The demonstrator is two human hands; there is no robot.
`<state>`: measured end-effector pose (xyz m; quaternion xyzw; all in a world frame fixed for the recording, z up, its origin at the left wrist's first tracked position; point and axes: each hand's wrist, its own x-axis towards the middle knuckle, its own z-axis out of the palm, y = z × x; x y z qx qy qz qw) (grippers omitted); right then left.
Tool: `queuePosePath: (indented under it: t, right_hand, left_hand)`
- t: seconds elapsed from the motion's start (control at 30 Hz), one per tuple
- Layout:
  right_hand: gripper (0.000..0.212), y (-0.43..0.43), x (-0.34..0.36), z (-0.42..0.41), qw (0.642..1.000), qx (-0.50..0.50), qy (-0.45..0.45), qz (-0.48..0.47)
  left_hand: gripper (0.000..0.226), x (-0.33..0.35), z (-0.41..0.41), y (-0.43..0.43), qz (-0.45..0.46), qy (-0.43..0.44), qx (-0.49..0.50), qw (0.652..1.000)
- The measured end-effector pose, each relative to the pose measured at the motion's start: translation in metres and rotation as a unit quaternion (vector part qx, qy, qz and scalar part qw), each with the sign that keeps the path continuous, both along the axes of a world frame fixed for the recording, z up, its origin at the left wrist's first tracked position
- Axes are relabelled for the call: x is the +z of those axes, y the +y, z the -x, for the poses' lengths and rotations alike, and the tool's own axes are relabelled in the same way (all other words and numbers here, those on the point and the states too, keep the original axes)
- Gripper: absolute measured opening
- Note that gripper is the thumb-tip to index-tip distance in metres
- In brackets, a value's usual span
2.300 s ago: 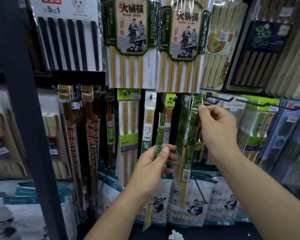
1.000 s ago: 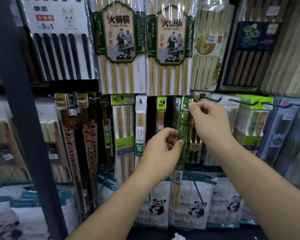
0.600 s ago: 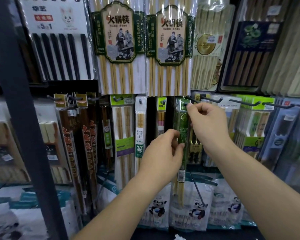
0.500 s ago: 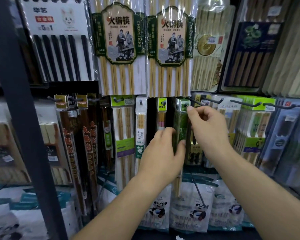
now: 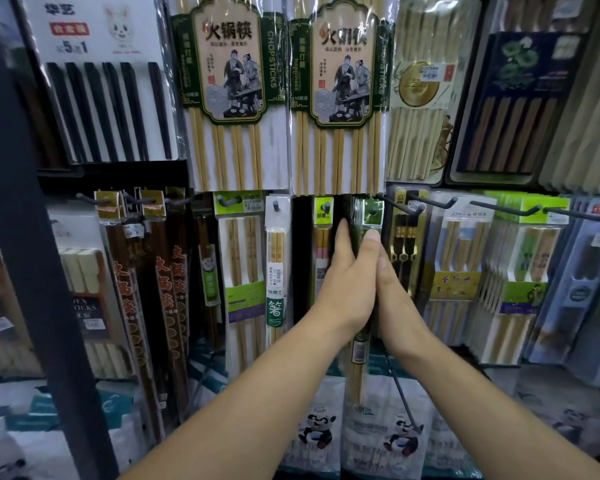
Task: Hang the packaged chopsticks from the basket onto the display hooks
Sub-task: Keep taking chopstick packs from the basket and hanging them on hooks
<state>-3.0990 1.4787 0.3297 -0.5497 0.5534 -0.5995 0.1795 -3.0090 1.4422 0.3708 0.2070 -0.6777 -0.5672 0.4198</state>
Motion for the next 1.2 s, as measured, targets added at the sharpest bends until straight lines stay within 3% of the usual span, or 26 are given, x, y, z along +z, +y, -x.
queuePosePath:
  t: [0.5, 0.7, 0.87, 1.03, 1.2]
  right_hand:
    - [0.09, -0.042, 0.0, 0.018, 0.993, 0.051, -0.107, -0.004]
    - [0.064, -0.05, 0.002, 0.019, 0.99, 0.034, -0.133, 0.004]
    - [0.088, -0.053, 0.004, 0.016, 0.988, 0.045, -0.147, -0.023]
    - [0.068, -0.063, 0.004, 0.02, 0.985, 0.033, -0.167, -0.033]
    - [0.08, -0.06, -0.001, 0.02, 0.989, 0.031, -0.14, -0.041]
  left_hand:
    - [0.058, 0.001, 0.031, -0.026, -0.047, 0.053, 0.025, 0.997]
    - [0.057, 0.004, 0.035, -0.03, -0.069, 0.049, 0.023, 0.996]
    - [0.06, 0.002, 0.037, -0.031, -0.094, 0.068, 0.018, 0.993]
    - [0.057, 0.009, 0.038, -0.034, -0.109, 0.057, 0.032, 0.992]
    - [0.061, 0.004, 0.034, -0.032, -0.117, 0.052, 0.029, 0.991]
